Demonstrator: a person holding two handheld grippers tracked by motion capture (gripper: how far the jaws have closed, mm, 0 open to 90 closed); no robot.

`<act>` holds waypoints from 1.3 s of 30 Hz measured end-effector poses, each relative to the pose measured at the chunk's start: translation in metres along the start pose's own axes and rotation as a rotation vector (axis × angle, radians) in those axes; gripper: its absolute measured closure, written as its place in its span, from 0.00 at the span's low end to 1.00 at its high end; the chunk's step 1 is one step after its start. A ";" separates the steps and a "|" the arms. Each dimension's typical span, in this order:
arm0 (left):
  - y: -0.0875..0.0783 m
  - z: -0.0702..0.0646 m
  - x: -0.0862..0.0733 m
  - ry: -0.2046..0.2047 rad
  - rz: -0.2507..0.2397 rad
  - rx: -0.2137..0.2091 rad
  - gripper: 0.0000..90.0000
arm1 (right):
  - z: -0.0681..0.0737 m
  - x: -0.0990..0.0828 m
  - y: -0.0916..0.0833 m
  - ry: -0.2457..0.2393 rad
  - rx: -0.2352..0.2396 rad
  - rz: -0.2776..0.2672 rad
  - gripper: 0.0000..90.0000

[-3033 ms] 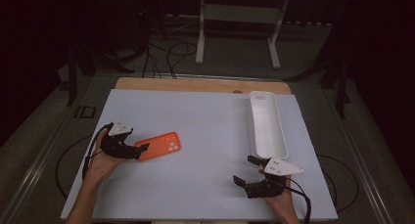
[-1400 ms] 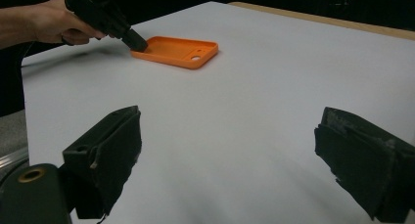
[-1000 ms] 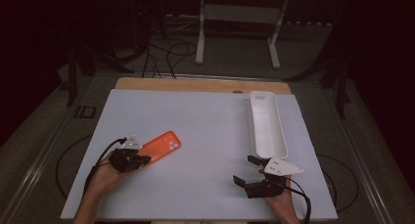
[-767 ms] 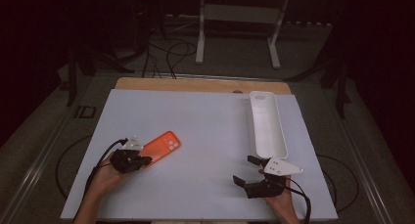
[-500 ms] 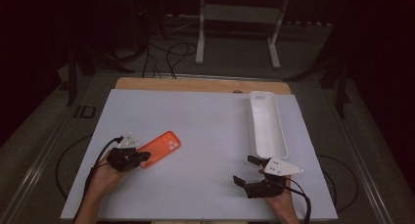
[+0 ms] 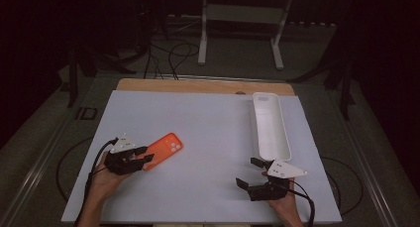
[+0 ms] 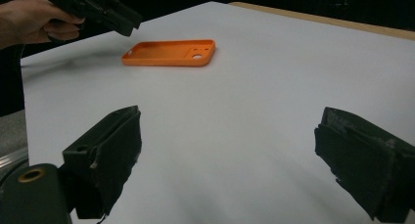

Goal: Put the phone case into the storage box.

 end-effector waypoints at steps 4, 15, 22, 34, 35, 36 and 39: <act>-0.001 -0.001 -0.001 -0.024 -0.023 0.021 0.48 | 0.000 0.000 0.000 -0.001 0.001 -0.001 0.11; -0.001 0.001 -0.001 -0.029 -0.031 0.073 0.12 | 0.000 0.000 0.000 0.001 0.001 0.000 0.11; -0.001 0.003 0.000 -0.044 -0.039 0.065 0.14 | 0.000 0.000 0.000 -0.001 0.000 -0.002 0.11; 0.005 0.013 -0.003 -0.057 0.035 0.082 0.03 | 0.000 0.000 0.001 0.003 0.002 0.000 0.11; 0.006 0.014 -0.003 -0.060 0.046 0.076 0.02 | 0.000 0.000 0.001 0.002 0.003 0.001 0.11; 0.007 0.015 -0.004 -0.060 0.055 0.075 0.02 | 0.000 0.000 0.001 0.003 0.003 0.000 0.11; 0.010 0.017 -0.006 -0.062 0.073 0.066 0.01 | 0.000 -0.001 0.001 0.005 0.002 0.001 0.11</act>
Point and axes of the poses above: each handheld gripper's, and its own axes: y roughly forward along the jaws, x roughly out of its top, z roughly to its left, the point moved 2 cm from there along y, roughly forward along the jaws, and after that the axes turned 15 degrees about -z, right-handed, at the moved point
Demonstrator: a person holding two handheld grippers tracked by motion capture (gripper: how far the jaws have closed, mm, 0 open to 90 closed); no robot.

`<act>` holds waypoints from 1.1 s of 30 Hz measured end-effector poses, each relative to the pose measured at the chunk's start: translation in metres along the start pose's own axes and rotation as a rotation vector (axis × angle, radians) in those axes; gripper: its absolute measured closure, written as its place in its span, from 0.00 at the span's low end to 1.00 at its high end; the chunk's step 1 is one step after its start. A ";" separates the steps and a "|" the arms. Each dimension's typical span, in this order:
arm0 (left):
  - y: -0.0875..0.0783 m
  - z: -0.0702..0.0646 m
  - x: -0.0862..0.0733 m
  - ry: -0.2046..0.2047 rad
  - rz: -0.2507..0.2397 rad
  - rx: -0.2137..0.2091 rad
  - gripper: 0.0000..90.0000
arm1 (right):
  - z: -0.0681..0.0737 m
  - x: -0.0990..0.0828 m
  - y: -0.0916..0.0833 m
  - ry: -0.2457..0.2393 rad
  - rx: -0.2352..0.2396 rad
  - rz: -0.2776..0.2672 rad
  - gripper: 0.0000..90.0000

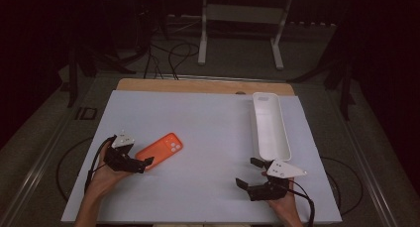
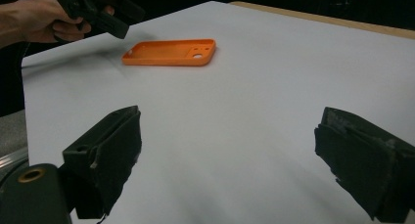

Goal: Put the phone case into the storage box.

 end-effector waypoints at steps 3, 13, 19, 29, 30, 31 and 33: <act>0.003 0.001 -0.001 -0.002 0.013 -0.011 0.01 | 0.000 0.000 0.000 -0.002 0.001 0.001 0.11; 0.013 0.002 -0.008 0.009 0.074 -0.029 0.01 | 0.000 0.000 0.000 -0.002 -0.001 0.000 0.11; 0.019 0.001 -0.013 0.016 0.108 -0.035 0.01 | 0.000 0.000 -0.001 -0.003 -0.002 0.000 0.11; 0.027 0.002 -0.019 0.030 0.148 -0.043 0.03 | -0.001 0.000 -0.001 -0.004 -0.003 0.000 0.11; 0.028 0.002 -0.019 0.032 0.151 -0.041 0.03 | -0.001 0.000 -0.001 -0.004 -0.003 0.000 0.11; 0.028 0.002 -0.020 0.034 0.155 -0.039 0.03 | -0.001 0.000 -0.001 -0.005 -0.003 0.000 0.11; 0.029 0.002 -0.020 0.040 0.154 -0.036 0.03 | 0.000 0.000 -0.001 -0.004 -0.003 0.000 0.11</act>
Point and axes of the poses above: each handheld gripper's, and its own axes: y roughly forward along the jaws, x roughly out of its top, z roughly to its left, the point moved 2 cm from there along y, roughly forward along the jaws, and after that the axes turned 15 degrees about -z, right-handed, at the moved point
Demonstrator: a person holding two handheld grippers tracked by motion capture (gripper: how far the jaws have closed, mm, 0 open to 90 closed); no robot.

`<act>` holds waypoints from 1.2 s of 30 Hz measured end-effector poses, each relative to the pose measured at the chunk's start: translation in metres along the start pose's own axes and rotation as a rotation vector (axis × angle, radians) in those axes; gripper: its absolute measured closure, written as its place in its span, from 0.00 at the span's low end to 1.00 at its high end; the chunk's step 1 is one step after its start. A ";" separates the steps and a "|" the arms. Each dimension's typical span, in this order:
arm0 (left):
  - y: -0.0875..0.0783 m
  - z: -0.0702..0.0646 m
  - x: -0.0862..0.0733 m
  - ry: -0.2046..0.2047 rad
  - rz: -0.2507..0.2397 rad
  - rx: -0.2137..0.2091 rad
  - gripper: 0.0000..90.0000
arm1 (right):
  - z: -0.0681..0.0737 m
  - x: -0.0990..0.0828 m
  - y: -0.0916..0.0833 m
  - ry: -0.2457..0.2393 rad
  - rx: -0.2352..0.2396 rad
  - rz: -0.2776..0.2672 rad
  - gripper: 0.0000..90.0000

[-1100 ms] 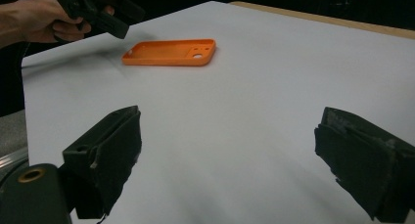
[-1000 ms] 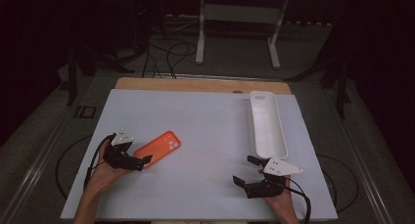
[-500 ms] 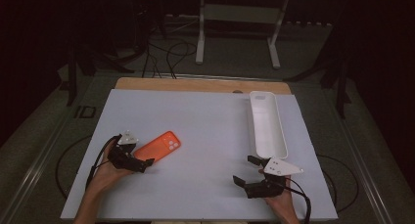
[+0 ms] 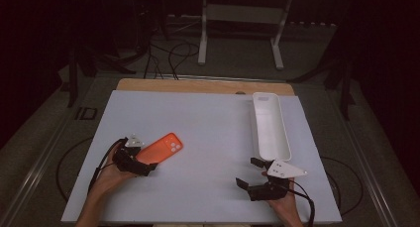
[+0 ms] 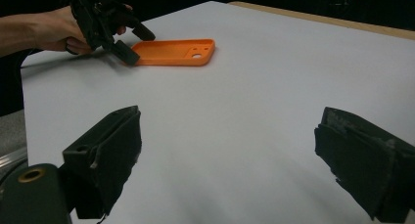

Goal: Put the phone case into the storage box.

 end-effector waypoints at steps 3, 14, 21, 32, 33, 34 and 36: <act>0.001 -0.001 -0.001 0.025 0.008 0.005 0.03 | 0.000 0.000 0.000 0.000 0.000 0.000 0.11; 0.002 -0.002 -0.002 0.033 0.012 0.005 0.03 | 0.001 0.000 0.000 0.001 0.001 0.001 0.11; 0.001 -0.002 -0.002 0.033 0.015 0.011 0.05 | 0.001 0.000 0.001 0.000 0.003 0.001 0.11; -0.001 0.000 -0.002 0.032 -0.004 0.024 0.14 | 0.001 -0.001 0.002 -0.002 0.005 0.005 0.11; -0.001 0.000 -0.002 0.033 -0.004 0.025 0.14 | 0.001 -0.001 0.002 -0.003 0.005 0.005 0.11; -0.001 0.000 -0.002 0.033 -0.004 0.025 0.14 | 0.001 -0.001 0.002 -0.002 0.005 0.006 0.11; -0.001 0.000 -0.002 0.032 -0.003 0.025 0.14 | 0.001 -0.001 0.002 -0.002 0.006 0.005 0.11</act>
Point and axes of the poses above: each handheld gripper's, and its own axes: y roughly forward along the jaws, x roughly out of its top, z roughly to its left, the point moved 2 cm from there along y, roughly forward along the jaws, and after that the axes turned 15 degrees about -z, right-handed, at the moved point
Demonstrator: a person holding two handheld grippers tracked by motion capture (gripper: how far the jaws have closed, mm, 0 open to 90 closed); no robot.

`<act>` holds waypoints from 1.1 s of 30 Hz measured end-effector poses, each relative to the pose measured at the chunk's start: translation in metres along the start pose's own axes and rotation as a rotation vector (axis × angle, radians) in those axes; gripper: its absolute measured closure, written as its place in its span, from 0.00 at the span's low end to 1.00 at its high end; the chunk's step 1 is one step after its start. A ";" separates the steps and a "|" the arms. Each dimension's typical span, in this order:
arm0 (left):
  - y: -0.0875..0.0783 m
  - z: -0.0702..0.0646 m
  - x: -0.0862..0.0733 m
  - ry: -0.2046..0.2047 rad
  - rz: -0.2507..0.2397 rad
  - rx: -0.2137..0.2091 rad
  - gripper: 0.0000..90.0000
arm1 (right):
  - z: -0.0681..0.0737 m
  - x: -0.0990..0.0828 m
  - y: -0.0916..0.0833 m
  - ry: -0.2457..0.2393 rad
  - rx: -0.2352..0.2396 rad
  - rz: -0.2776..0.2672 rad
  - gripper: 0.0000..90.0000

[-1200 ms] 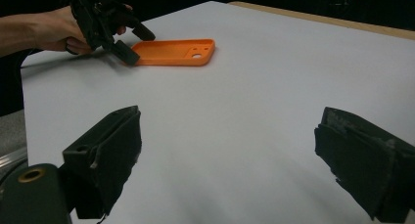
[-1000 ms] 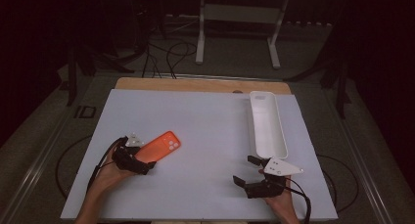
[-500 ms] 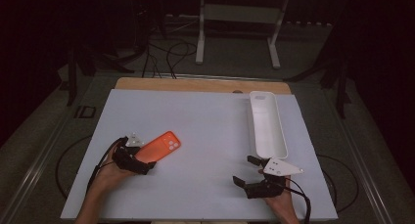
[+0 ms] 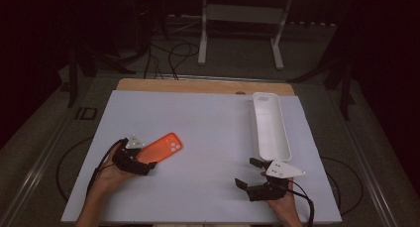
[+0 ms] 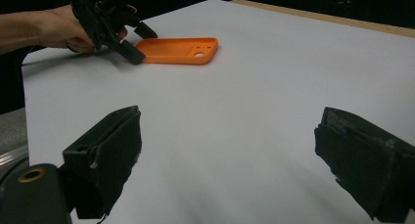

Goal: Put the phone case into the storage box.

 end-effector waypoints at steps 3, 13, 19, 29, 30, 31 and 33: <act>0.000 0.000 0.000 0.000 -0.001 0.003 0.14 | 0.000 0.000 0.000 0.002 -0.001 0.001 0.11; -0.001 -0.002 0.002 -0.007 -0.003 0.022 0.15 | -0.001 0.000 0.000 0.000 -0.006 0.001 0.11; -0.001 -0.004 0.003 0.006 -0.009 0.045 0.15 | -0.001 0.000 -0.001 -0.001 -0.005 0.000 0.11; -0.005 -0.004 0.005 0.004 -0.026 0.062 0.16 | -0.001 0.000 -0.001 -0.001 -0.005 0.001 0.11; -0.005 -0.004 0.005 0.005 -0.027 0.062 0.16 | -0.001 0.000 -0.001 -0.001 -0.005 0.001 0.11; -0.006 -0.004 0.006 0.007 -0.031 0.067 0.16 | -0.001 0.000 -0.001 -0.001 -0.005 0.001 0.11; -0.006 -0.004 0.006 0.005 -0.034 0.067 0.16 | -0.001 0.000 -0.001 -0.002 -0.005 0.001 0.11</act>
Point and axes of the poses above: each handheld gripper's, and its own axes: y roughly forward along the jaws, x roughly out of its top, z roughly to its left, the point moved 2 cm from there along y, roughly forward along the jaws, and after that the axes turned 15 degrees about -z, right-handed, at the moved point
